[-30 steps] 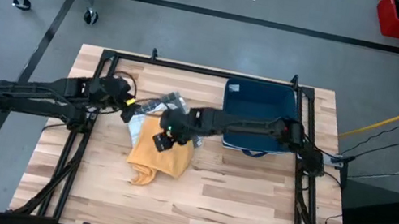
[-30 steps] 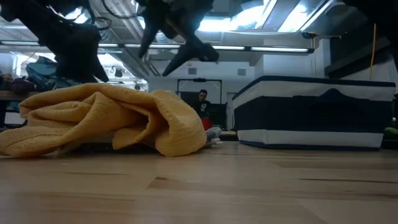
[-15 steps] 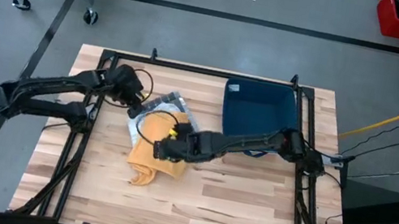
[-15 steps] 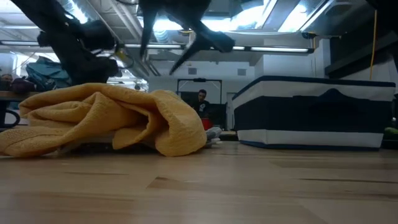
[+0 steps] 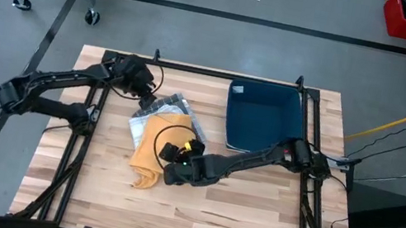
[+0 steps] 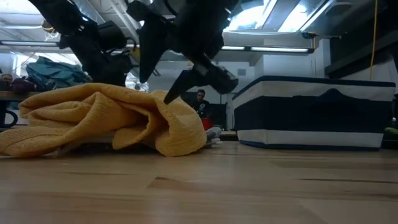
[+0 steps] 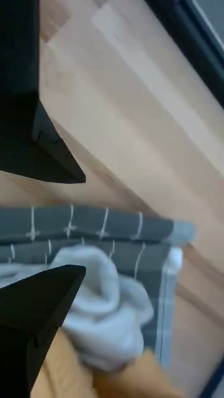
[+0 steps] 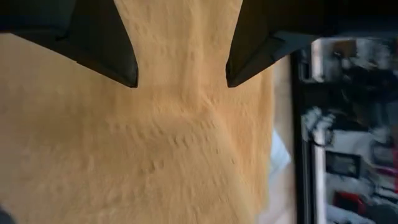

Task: Fold towel
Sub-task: Put the stacked folded towels into the blue laundry organizer

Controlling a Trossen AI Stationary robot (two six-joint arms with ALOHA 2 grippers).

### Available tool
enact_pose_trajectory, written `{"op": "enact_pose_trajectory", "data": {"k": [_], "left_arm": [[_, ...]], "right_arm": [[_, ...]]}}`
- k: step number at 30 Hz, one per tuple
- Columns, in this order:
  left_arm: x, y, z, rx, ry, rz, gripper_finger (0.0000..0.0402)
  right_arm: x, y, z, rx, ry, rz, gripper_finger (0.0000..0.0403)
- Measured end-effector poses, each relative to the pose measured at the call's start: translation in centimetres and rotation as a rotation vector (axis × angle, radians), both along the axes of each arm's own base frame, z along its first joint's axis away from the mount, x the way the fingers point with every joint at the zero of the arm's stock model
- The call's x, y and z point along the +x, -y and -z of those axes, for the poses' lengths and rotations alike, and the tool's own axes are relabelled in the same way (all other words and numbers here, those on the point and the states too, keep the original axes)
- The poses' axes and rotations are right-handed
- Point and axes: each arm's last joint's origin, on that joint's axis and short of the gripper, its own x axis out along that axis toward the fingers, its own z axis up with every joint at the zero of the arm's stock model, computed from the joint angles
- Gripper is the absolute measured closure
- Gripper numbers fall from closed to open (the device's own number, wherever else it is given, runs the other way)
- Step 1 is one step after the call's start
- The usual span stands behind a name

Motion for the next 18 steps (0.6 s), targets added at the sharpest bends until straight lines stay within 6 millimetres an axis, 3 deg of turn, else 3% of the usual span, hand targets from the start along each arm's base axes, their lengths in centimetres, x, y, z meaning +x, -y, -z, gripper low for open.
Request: {"op": "enact_pose_trajectory", "data": {"k": [8, 18], "left_arm": [[-0.2, -1.9, 2.5, -0.077, -0.105, -0.048, 0.0183], [0.4, -2.9, 5.4, -0.199, -0.148, -0.032, 0.0183]], "right_arm": [[-0.4, -0.5, 0.2, -0.038, 0.080, 0.088, 0.0150], [-3.5, -5.3, 0.6, 0.072, 0.070, 0.184, 0.0150]]}}
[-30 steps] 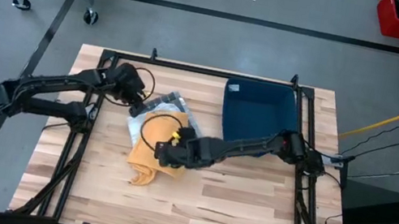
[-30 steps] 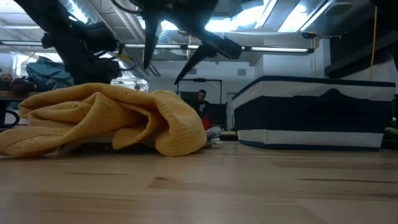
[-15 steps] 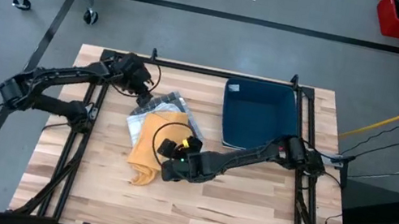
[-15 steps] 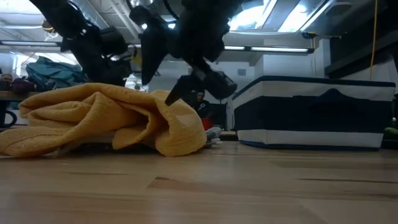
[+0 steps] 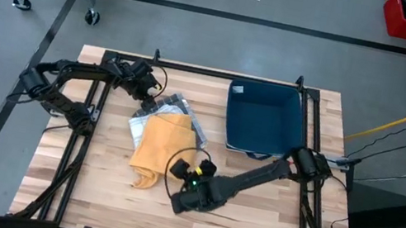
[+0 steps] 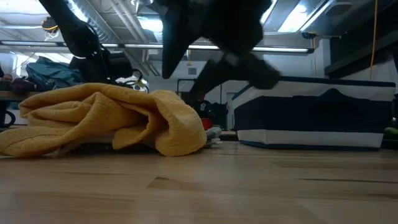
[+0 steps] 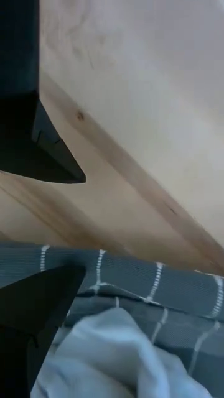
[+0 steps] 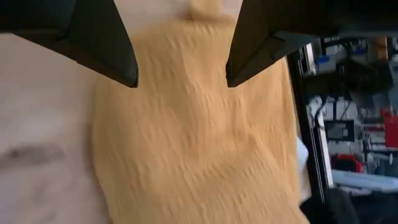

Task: Fold towel
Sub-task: Put the stacked folded towels into the blue laundry organizer

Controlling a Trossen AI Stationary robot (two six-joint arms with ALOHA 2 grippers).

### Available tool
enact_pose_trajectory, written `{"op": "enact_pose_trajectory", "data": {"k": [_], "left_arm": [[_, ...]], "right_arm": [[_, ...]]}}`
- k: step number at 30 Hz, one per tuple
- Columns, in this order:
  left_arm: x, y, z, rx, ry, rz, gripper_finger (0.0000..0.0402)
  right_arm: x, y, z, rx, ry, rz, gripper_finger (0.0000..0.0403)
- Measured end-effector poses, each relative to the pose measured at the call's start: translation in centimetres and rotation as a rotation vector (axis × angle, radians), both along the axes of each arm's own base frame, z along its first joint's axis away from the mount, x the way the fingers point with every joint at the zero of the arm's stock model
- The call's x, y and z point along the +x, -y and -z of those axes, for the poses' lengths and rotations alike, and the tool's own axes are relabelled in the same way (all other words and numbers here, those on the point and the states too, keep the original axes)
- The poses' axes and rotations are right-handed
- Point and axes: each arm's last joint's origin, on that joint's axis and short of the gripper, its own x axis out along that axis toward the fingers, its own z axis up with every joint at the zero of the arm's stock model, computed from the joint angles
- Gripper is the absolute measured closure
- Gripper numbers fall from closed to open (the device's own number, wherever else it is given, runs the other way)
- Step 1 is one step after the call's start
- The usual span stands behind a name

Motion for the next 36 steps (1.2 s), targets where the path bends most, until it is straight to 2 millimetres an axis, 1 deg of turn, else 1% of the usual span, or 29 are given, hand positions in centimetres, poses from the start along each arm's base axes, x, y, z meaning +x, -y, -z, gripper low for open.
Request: {"op": "enact_pose_trajectory", "data": {"k": [3, 5, 11, 16, 19, 24, 28, 31, 34, 36], "left_arm": [[0.1, -0.1, 0.5, -0.018, -0.015, 0.001, 0.0183], [0.1, -0.1, 0.6, -0.024, -0.021, 0.000, 0.0183], [0.1, 0.5, 0.7, -0.136, 0.024, 0.041, 0.0183], [0.1, 0.7, 0.7, -0.152, 0.034, 0.052, 0.0183], [0.1, 0.8, 0.8, -0.164, 0.025, 0.051, 0.0183], [-0.1, 1.0, 0.9, -0.188, 0.010, 0.055, 0.0183], [-0.3, 1.2, 0.9, -0.220, -0.004, 0.057, 0.0183], [-0.5, 1.5, 1.0, -0.254, -0.011, 0.062, 0.0183], [-0.6, 1.7, 1.0, -0.283, -0.024, 0.063, 0.0183], [-0.7, 1.9, 1.0, -0.295, -0.035, 0.065, 0.0183]], "right_arm": [[-0.4, -0.9, 0.0, 0.027, -0.003, -0.019, 0.0150], [-0.4, -1.0, 0.0, 0.049, -0.011, -0.029, 0.0150], [-0.2, 0.2, 0.9, 0.037, -0.070, -0.009, 0.0150], [-0.3, 0.6, 1.6, 0.034, -0.136, -0.011, 0.0150], [-0.2, 0.9, 2.3, 0.027, -0.163, -0.004, 0.0150], [1.0, 2.0, 4.1, 0.021, -0.140, 0.032, 0.0150], [2.3, 2.9, 6.2, -0.020, -0.081, 0.076, 0.0150], [3.1, 3.1, 7.0, -0.037, -0.012, 0.102, 0.0150], [3.4, 3.3, 7.7, -0.046, 0.001, 0.112, 0.0150], [3.6, 3.4, 7.7, -0.047, 0.010, 0.117, 0.0150]]}}
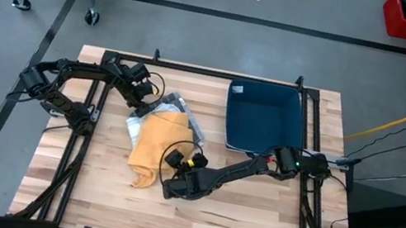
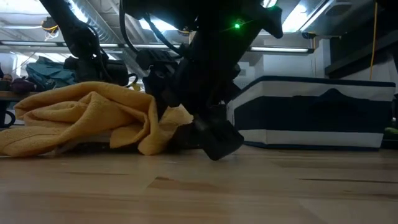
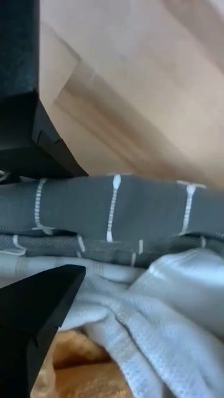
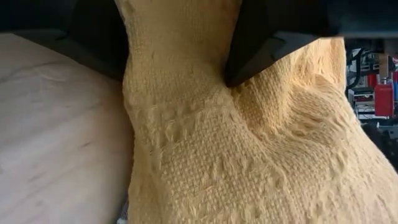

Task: Fold towel
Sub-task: Put the stacked folded towels into the blue laundry organizer

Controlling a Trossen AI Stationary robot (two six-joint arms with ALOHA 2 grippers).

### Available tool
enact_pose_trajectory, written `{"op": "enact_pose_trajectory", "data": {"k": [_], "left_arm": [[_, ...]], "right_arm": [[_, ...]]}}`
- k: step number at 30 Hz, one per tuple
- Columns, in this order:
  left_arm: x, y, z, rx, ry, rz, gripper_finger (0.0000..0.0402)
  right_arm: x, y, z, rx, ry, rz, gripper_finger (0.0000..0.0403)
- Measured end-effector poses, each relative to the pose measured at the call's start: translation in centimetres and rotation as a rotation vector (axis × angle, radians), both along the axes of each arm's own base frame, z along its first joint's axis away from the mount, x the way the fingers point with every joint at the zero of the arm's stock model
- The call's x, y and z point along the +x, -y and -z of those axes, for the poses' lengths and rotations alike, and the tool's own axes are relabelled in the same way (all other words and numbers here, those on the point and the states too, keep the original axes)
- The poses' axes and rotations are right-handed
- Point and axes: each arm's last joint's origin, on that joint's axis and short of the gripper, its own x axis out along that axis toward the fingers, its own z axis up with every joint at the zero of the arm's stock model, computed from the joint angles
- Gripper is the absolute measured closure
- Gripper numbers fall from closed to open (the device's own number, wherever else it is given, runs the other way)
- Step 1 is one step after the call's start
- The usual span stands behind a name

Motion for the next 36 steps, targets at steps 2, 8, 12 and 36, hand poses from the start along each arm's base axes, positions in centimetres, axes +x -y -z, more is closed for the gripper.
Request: {"op": "enact_pose_trajectory", "data": {"k": [2, 8, 12, 36], "left_arm": [[0.0, 0.2, 0.0, -0.011, -0.011, 0.007, 0.0183], [0.2, 0.9, 0.1, -0.071, 0.002, 0.039, 0.0183], [0.4, 1.2, 0.1, -0.079, 0.008, 0.055, 0.0183], [0.8, 1.7, 0.0, -0.096, 0.014, 0.058, 0.0314]], "right_arm": [[0.1, 0.1, 0.2, -0.008, -0.001, -0.001, 0.0150], [0.3, 1.0, 0.2, -0.065, -0.004, 0.021, 0.0150], [0.7, 2.1, 0.3, -0.103, -0.038, 0.000, 0.0150], [3.2, 6.0, -0.2, -0.219, -0.049, -0.116, 0.0294]]}}
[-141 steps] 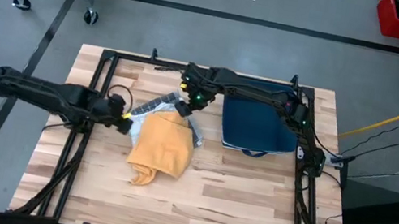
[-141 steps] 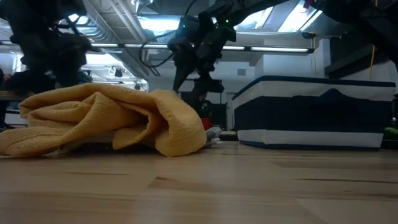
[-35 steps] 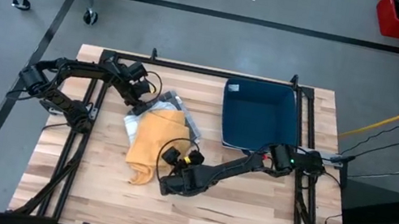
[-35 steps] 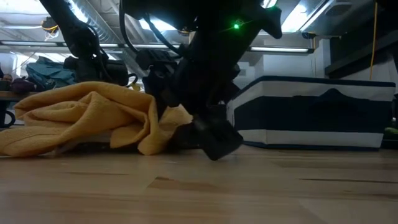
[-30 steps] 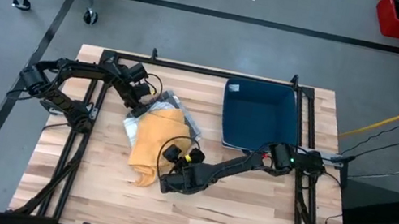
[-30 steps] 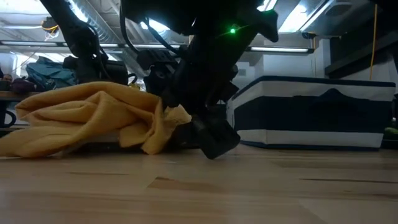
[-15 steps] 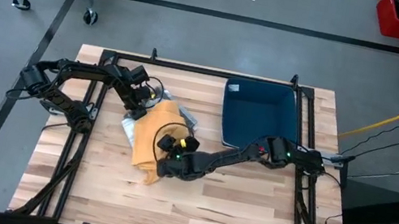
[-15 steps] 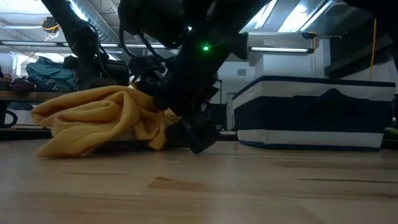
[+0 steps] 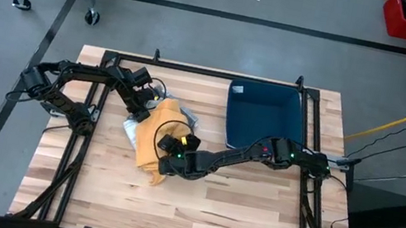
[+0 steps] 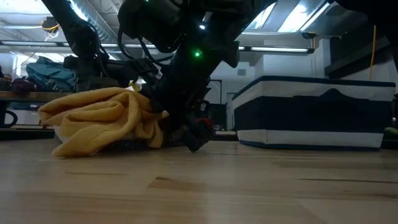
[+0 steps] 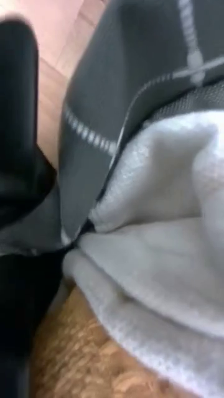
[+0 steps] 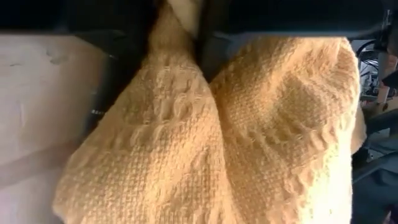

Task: Fold towel
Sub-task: Put the stacked folded towels into the blue laundry organizer

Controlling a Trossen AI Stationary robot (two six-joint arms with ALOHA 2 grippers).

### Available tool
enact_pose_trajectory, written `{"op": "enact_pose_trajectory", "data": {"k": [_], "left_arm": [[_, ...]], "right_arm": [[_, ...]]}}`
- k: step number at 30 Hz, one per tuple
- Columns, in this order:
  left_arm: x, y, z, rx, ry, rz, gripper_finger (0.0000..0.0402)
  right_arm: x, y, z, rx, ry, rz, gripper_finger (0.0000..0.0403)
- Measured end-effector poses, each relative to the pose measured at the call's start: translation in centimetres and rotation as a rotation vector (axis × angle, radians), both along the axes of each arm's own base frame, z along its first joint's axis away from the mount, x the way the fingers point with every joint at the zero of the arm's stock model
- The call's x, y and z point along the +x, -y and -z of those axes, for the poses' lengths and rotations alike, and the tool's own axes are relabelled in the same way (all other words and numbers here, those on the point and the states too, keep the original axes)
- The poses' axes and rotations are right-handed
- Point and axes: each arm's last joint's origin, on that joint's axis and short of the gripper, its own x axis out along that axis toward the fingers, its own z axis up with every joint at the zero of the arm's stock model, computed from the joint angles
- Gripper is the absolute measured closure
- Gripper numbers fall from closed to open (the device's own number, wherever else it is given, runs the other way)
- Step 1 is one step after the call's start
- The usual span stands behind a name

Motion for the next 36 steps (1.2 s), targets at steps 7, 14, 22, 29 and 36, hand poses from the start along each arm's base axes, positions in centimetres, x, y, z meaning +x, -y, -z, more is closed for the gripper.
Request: {"op": "enact_pose_trajectory", "data": {"k": [7, 14, 22, 29, 36], "left_arm": [[0.0, 0.2, -1.0, -0.022, 0.062, -0.032, 0.0387], [-0.3, 0.8, -3.2, -0.067, 0.217, -0.031, 0.0396], [-0.8, 1.3, -5.8, 0.018, 0.340, -0.052, 0.0396], [-0.8, 1.5, -7.7, 0.033, 0.486, -0.074, 0.0397], [-0.6, 1.2, -9.1, 0.059, 0.531, -0.081, 0.0398]], "right_arm": [[-0.2, -0.6, 0.0, -0.050, -0.001, 0.010, 0.0369], [0.6, -0.6, -1.4, -0.085, 0.023, 0.012, 0.0338], [2.0, 1.0, -4.1, -0.205, 0.004, 0.018, 0.0367], [3.0, 2.8, -6.2, -0.251, -0.010, 0.017, 0.0348], [3.2, 3.2, -7.6, -0.315, -0.068, 0.029, 0.0366]]}}
